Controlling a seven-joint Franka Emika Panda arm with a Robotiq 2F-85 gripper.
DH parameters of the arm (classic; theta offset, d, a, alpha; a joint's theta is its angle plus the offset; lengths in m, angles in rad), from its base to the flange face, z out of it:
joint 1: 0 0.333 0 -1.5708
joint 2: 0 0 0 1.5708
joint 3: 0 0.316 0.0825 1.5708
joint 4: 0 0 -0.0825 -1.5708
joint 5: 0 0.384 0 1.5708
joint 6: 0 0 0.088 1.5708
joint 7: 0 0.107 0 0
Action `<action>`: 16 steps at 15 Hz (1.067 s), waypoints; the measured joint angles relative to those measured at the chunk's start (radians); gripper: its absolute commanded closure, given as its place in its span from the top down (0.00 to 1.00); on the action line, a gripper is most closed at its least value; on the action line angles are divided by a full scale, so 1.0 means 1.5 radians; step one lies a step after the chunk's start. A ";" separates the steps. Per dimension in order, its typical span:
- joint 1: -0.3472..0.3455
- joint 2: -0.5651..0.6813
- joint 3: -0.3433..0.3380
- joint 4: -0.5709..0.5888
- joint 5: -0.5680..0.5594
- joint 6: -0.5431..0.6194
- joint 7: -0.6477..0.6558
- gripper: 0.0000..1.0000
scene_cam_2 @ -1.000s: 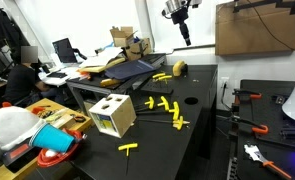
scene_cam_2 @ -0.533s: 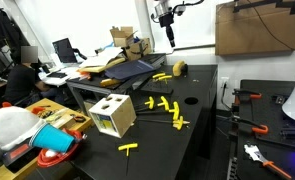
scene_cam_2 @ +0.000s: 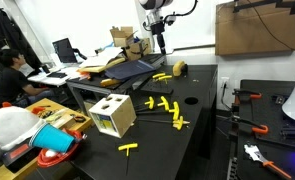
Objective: Take the two yellow objects off of their holder
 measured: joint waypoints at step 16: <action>0.010 0.117 0.042 0.021 -0.030 0.078 0.006 1.00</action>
